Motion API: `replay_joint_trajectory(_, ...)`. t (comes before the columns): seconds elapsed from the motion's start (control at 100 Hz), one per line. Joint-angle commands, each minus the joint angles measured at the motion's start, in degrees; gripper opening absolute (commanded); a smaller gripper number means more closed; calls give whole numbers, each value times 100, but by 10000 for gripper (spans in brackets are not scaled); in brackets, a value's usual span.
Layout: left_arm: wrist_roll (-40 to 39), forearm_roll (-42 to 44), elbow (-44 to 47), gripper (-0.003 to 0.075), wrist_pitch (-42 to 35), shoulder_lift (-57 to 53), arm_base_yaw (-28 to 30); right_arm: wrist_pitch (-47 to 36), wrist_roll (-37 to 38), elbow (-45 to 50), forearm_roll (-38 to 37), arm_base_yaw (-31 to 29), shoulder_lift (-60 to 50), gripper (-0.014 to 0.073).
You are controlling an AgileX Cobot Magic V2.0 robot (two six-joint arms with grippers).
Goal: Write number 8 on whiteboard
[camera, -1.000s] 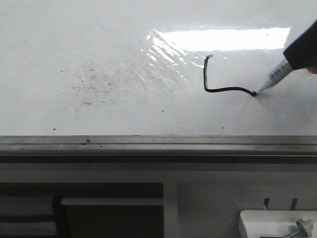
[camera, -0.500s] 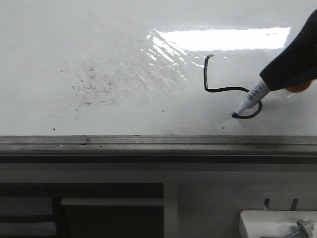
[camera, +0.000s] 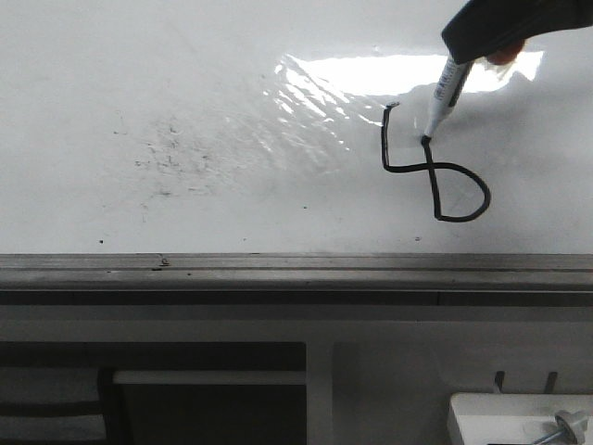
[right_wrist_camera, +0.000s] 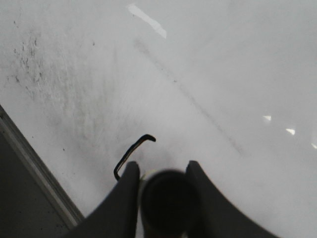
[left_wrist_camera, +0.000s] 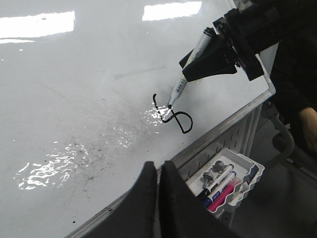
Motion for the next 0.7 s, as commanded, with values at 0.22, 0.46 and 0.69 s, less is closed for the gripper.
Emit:
replay_joint_trajectory(0.22, -26, -182, -150, -20, -219, 38, 9, -533, -55, -481, -38, -29, 187, -43)
replay_joint_trajectory(0.46, -26, -182, -150, -20, -210, 38, 9, -642, -55, -597, -38, 49, 187, -43)
replay_joint_trajectory(0.69, -26, -182, -150, -20, -210, 38, 9, -934, -55, -597, -28, 263, 187, -43)
